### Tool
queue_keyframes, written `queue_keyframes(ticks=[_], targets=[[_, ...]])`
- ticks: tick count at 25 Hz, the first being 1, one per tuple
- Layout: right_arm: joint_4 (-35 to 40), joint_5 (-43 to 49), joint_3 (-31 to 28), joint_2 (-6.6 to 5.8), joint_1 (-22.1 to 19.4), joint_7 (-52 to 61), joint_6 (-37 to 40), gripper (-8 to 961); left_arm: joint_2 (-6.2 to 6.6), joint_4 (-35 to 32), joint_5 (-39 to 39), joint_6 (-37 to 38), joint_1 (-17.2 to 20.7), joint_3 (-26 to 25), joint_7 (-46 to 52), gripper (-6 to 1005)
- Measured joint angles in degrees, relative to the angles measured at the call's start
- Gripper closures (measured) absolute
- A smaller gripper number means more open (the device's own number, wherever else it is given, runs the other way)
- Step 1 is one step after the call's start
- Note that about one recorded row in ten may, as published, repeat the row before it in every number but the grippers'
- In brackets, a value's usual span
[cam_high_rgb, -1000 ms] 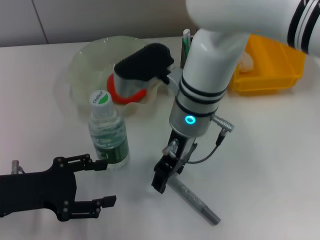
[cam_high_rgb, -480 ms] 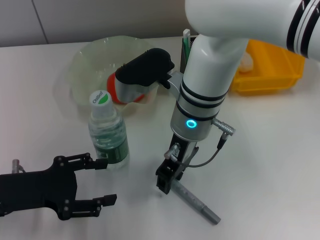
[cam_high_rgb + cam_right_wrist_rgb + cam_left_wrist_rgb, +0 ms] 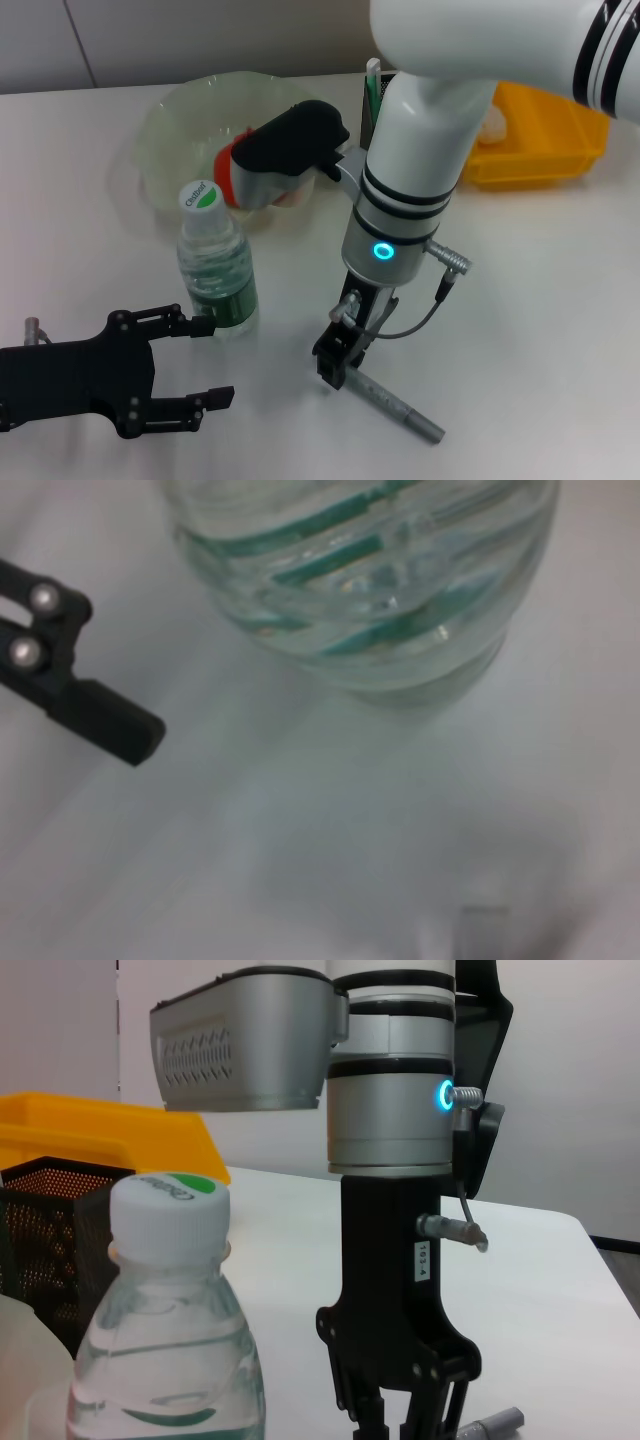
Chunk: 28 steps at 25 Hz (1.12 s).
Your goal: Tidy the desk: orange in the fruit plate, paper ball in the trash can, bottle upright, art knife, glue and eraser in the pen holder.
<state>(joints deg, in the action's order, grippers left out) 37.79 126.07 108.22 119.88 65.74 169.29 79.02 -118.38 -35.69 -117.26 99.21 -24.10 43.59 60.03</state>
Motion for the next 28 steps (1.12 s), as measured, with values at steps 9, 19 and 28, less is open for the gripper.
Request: queue_keyframes(ticks=[9, 19, 28], targets=[[-0.35, -0.78, 1.99, 0.00, 0.04, 0.00, -0.42, 651, -0.04, 0.07, 0.02, -0.07, -0.07, 0.01, 0.00, 211], [1.21, -0.91, 2.76, 0.00, -0.64, -0.46, -0.56, 744, -0.09, 0.62, 0.02, 0.01, -0.03, 0.01, 0.00, 211], [17.77, 9.60, -9.87, -0.67, -8.97, -0.93, 10.56, 810, 0.05, 0.62, 0.01, 0.35, 0.57, -0.07, 0.09, 210]])
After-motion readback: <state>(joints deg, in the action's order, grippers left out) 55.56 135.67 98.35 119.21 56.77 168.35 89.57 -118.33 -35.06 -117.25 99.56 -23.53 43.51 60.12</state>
